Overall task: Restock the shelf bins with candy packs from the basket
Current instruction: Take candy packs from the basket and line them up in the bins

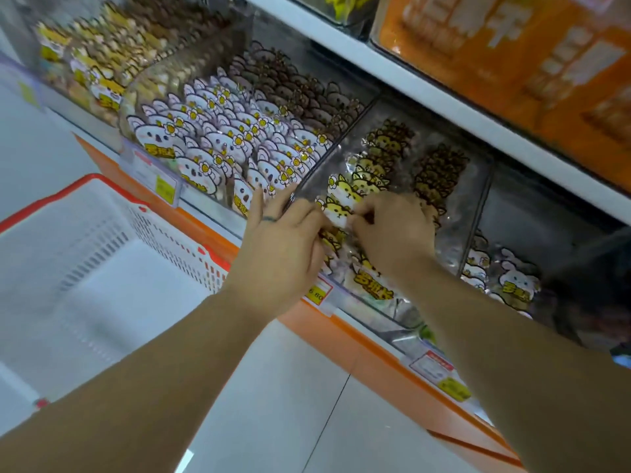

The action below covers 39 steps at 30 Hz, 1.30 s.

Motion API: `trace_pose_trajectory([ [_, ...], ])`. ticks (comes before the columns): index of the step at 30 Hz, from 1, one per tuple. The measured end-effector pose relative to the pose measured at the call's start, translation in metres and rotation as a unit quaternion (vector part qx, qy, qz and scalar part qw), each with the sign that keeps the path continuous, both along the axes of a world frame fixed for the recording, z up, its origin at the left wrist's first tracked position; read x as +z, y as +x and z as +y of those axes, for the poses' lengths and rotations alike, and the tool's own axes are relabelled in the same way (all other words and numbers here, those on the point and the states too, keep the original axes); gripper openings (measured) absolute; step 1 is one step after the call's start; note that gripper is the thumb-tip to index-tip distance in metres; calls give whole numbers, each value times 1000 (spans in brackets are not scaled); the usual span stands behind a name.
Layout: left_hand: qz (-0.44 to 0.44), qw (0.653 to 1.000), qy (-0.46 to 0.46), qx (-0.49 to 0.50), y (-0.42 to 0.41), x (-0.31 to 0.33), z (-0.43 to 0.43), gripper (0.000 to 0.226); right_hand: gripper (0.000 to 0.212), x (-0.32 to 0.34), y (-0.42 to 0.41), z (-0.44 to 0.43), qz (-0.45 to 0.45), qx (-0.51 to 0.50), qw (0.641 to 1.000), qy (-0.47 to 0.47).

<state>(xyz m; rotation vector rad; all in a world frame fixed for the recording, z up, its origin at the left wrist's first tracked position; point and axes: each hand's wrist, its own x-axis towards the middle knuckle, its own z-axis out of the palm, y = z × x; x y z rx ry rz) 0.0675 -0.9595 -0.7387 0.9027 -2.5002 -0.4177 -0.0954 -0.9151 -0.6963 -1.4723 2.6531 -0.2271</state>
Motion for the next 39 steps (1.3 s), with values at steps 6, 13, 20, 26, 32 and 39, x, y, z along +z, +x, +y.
trace_pose_trajectory([
  [6, 51, 996, 34, 72, -13, 8, 15, 41, 26, 11, -14, 8, 40, 196, 980, -9],
  [13, -78, 991, -96, -44, -41, 15, -32, 57, 31, 15, -55, -9, -79, 105, 988, -76],
  [20, -61, 984, -161, -40, -46, 6, -47, 38, 42, -1, -63, -40, -37, 68, 997, 18],
  [26, -28, 987, -153, -36, -45, 2, -53, 40, 25, -1, -51, -29, -61, 194, 977, -65],
  [32, -110, 989, -79, -57, -42, 20, -49, 57, 26, 27, -81, -31, -98, 103, 986, -93],
  [39, -172, 981, -81, -35, -46, 22, -47, 78, 13, 0, -84, -58, -50, 84, 993, -61],
])
